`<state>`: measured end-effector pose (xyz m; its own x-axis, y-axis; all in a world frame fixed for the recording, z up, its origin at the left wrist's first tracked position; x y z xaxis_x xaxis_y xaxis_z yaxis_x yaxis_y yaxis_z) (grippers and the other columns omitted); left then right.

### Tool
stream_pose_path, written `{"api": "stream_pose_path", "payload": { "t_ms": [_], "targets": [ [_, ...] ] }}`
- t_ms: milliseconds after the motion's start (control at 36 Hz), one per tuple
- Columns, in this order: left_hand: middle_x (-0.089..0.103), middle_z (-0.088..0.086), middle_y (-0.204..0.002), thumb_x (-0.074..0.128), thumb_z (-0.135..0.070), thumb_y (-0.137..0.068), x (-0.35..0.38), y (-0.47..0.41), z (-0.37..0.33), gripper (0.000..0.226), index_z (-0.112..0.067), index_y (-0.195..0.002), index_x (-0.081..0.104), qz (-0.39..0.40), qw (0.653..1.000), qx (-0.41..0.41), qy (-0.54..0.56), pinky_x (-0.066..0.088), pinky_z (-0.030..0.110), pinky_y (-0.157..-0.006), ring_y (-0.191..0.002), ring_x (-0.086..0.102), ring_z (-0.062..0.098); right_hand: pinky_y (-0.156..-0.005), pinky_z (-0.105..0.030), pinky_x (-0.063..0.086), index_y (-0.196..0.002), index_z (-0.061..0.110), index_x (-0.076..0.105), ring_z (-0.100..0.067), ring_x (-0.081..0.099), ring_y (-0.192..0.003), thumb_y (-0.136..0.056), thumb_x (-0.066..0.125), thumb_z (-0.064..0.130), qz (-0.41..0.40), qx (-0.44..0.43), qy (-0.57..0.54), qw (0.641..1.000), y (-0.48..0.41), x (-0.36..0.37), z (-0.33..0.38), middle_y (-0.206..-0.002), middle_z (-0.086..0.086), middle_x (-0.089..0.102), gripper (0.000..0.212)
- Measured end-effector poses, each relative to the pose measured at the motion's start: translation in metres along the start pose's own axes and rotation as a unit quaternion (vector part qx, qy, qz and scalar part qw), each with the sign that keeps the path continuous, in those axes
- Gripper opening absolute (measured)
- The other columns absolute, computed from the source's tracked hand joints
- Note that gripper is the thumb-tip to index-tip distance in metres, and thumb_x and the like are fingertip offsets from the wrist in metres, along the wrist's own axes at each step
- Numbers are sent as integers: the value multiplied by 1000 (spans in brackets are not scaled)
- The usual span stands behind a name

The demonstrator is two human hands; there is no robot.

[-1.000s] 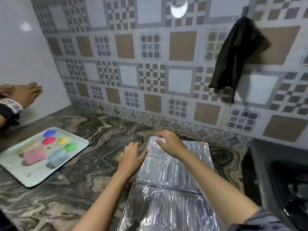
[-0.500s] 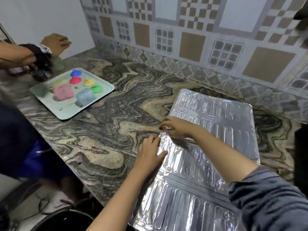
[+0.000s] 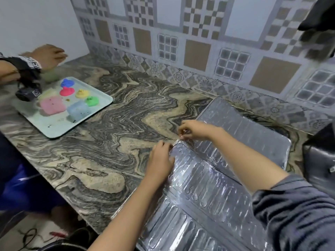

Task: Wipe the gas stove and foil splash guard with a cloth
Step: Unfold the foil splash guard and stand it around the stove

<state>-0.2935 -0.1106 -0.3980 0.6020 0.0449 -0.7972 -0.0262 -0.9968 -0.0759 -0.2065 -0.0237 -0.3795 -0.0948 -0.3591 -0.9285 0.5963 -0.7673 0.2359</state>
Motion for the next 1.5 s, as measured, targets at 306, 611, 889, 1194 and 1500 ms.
{"api": "stream_pose_path", "payload": {
  "t_ms": [306, 611, 889, 1194, 1500],
  "targets": [
    [51, 8, -115, 60, -13, -84, -66, -34, -48, 33, -7, -115, 55, -99, 994, 44, 6, 39, 35, -96, -111, 46, 24, -86, -31, 40, -100, 16, 65, -21, 55, -100, -86, 62, 30, -143, 17, 35, 989, 27, -98, 12, -107, -3, 56, 20],
    [54, 12, -108, 62, -19, -85, -175, -59, -139, 22, -6, -103, 59, -207, 965, 152, -61, 37, 39, -93, -106, 46, 30, -85, -40, 48, -86, 17, 65, -22, 58, -88, -84, 65, 23, -304, 22, -30, 952, 87, -213, 31, -91, 0, 54, 6],
    [62, 14, -95, 65, -7, -82, -226, -52, -207, 9, -5, -90, 67, -206, 938, 274, -43, 45, 41, -82, -92, 54, 33, -92, -39, 47, -93, 13, 64, -22, 59, -94, -88, 60, 17, -405, 25, -48, 913, 137, -264, 38, -92, 3, 52, 8],
    [64, 10, -87, 71, -10, -77, -241, -11, -199, 11, -5, -86, 67, -191, 907, 368, -68, 47, 38, -71, -79, 57, 29, -95, -48, 45, -94, 10, 62, -28, 59, -97, -89, 56, 11, -435, 43, -56, 898, 136, -260, 30, -101, -10, 62, 8],
    [55, -5, -93, 50, -44, -82, -253, 18, -150, 37, -16, -92, 73, -160, 932, 323, 24, 36, 19, -88, -95, 48, 11, -104, -45, 30, -121, 20, 56, -27, 53, -115, -91, 53, 28, -418, 74, 21, 905, 111, -245, 42, -124, -4, 58, 31]
  ]
}}
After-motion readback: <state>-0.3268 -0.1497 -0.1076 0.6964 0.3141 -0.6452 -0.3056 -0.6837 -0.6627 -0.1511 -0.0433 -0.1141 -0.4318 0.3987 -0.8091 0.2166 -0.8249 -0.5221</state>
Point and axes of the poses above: each hand's wrist, its own y-axis away from the middle knuckle, its own x-axis out of the palm, z = x × y, the point moved 10 cm from there along -y, towards the middle knuckle
